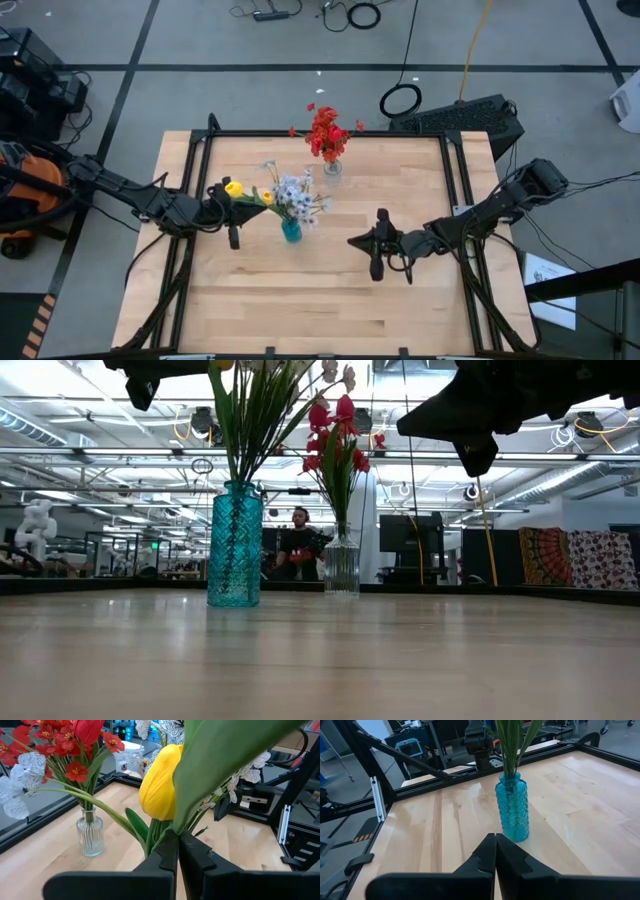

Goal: Sort flowers into vase by color
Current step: Put the yellow flower into the blue vase

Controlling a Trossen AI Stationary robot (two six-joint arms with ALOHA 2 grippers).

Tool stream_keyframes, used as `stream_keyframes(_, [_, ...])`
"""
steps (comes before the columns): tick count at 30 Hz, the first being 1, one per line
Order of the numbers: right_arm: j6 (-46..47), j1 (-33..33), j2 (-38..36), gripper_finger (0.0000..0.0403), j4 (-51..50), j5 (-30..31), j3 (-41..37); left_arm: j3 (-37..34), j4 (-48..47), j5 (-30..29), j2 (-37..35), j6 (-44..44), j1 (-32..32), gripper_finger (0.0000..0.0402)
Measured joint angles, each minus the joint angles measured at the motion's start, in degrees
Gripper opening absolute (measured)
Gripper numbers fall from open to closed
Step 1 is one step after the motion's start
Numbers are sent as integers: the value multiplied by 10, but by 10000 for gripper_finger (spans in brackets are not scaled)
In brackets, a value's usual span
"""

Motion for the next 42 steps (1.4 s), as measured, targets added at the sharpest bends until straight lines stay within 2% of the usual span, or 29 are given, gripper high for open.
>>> stream_keyframes(8, [0,-3,0,0,0,0,0,0,2,15,3,0,0,4])
stream_keyframes(18, [2,-3,0,0,0,0,0,0,25,29,63,0,0,1])
stream_keyframes(23, [2,-3,0,0,0,0,0,0,36,29,69,0,0,1])
stream_keyframes(30, [2,-12,6,0,-7,0,0,32,34,29,73,27,1,0])
stream_keyframes(34, [9,-30,33,0,-6,-5,0,44,34,29,82,45,1,0])
stream_keyframes(39, [36,-62,106,0,28,-81,11,46,37,29,102,45,1,0])
stream_keyframes(42, [50,-71,166,0,54,-92,39,46,36,30,107,37,1,0])
